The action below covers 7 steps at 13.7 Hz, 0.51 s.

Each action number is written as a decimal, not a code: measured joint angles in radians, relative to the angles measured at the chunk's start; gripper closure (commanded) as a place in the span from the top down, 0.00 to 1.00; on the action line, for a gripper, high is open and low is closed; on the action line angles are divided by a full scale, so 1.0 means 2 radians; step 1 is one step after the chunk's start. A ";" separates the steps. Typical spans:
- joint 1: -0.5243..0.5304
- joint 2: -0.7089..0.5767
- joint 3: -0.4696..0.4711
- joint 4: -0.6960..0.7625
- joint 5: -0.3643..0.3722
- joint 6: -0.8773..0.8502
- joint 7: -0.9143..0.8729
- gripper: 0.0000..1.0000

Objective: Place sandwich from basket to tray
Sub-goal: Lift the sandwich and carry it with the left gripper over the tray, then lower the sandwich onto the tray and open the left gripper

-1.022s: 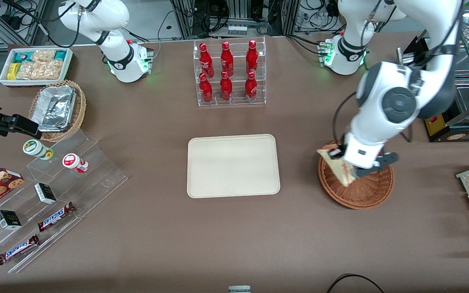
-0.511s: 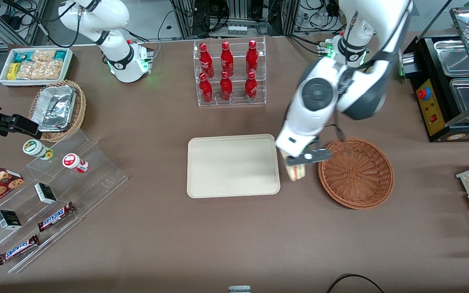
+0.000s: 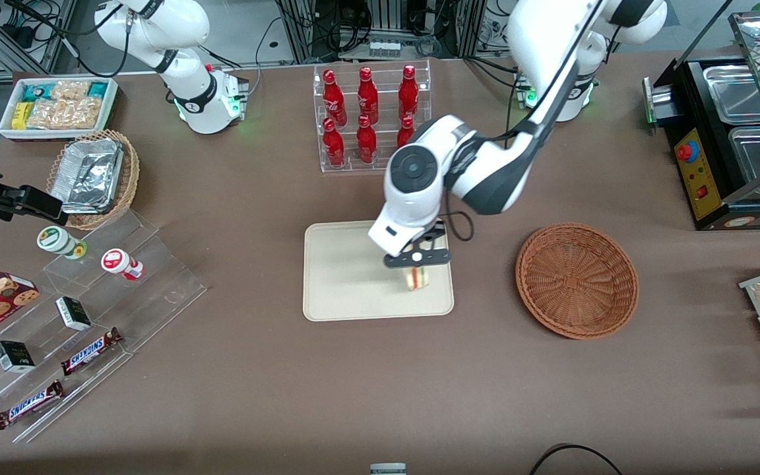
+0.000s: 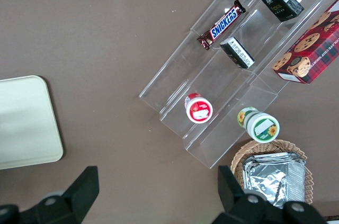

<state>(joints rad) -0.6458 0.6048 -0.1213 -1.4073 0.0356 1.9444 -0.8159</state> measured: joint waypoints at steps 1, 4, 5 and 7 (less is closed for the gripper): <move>-0.007 0.013 0.000 0.009 0.000 0.007 -0.002 0.11; -0.029 0.042 0.000 0.015 0.000 0.034 -0.003 0.11; -0.037 0.052 0.000 0.016 0.001 0.044 -0.004 0.11; -0.050 0.070 0.001 0.016 0.014 0.057 -0.008 0.11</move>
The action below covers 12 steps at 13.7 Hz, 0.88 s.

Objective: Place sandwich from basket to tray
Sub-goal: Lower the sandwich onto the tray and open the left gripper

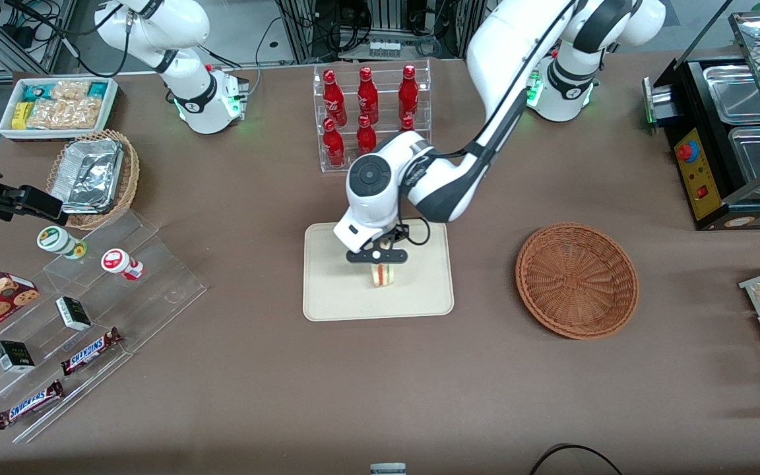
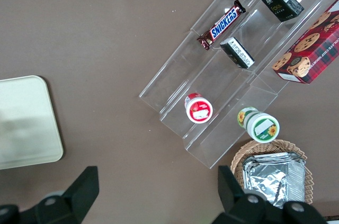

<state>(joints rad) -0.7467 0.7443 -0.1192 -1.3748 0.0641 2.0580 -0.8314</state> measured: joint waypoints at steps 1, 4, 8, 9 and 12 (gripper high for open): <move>-0.003 0.008 0.000 0.000 0.012 0.004 -0.005 0.11; -0.005 0.022 0.000 0.002 0.026 0.012 -0.009 0.11; -0.006 0.027 0.000 0.003 0.037 0.023 -0.009 0.15; -0.007 0.028 0.000 0.003 0.039 0.023 -0.009 0.18; -0.011 0.031 0.000 0.004 0.044 0.024 -0.009 0.73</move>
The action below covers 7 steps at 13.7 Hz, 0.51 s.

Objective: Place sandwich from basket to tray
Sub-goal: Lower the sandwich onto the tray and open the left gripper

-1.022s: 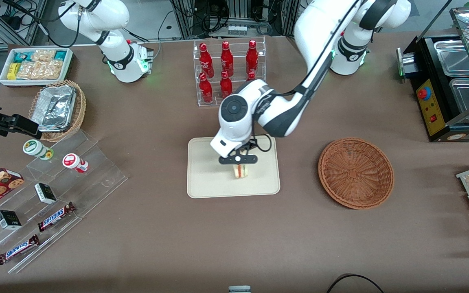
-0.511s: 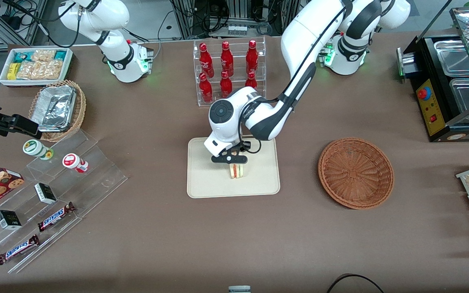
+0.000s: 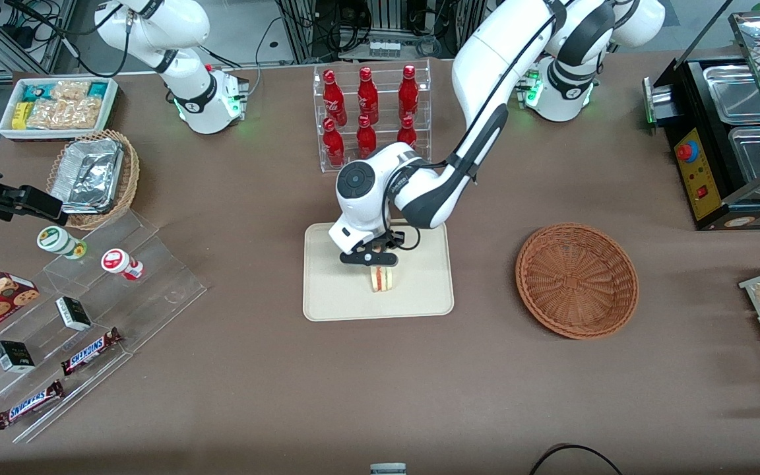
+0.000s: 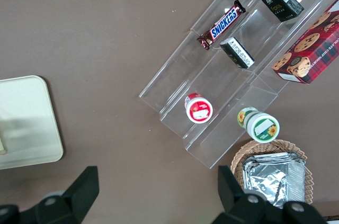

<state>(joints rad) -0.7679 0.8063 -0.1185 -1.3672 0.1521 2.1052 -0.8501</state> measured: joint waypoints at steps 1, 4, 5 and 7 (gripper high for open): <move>-0.001 0.000 0.000 0.000 0.001 0.000 0.000 1.00; -0.001 0.000 0.000 0.001 0.002 0.000 0.000 1.00; -0.001 0.000 0.000 0.001 0.002 0.000 0.000 1.00; -0.001 0.000 0.002 0.004 0.002 0.000 -0.001 1.00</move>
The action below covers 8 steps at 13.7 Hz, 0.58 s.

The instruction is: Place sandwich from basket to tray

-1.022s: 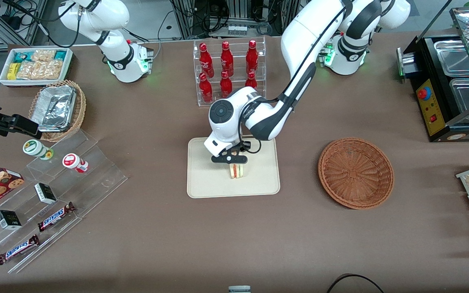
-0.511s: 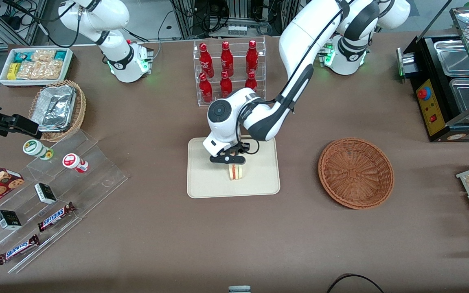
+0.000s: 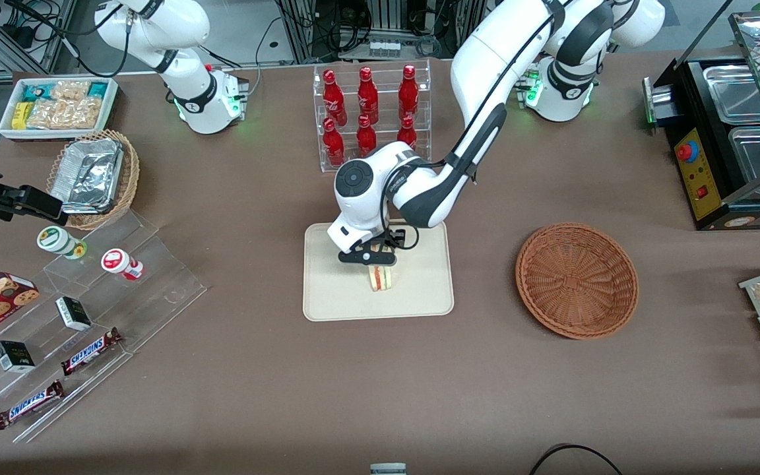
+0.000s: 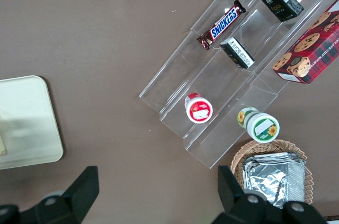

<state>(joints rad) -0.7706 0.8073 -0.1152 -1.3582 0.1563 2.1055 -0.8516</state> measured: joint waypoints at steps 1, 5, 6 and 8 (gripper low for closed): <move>0.000 0.000 0.001 0.004 0.000 0.000 -0.001 1.00; 0.008 -0.020 0.010 0.021 0.000 0.000 -0.035 1.00; 0.015 -0.032 0.011 0.021 0.000 0.000 -0.042 1.00; 0.040 -0.061 0.013 0.021 0.000 -0.014 -0.044 1.00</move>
<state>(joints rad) -0.6916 0.6848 -0.0899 -1.3155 0.1559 2.0770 -0.9400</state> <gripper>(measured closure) 0.000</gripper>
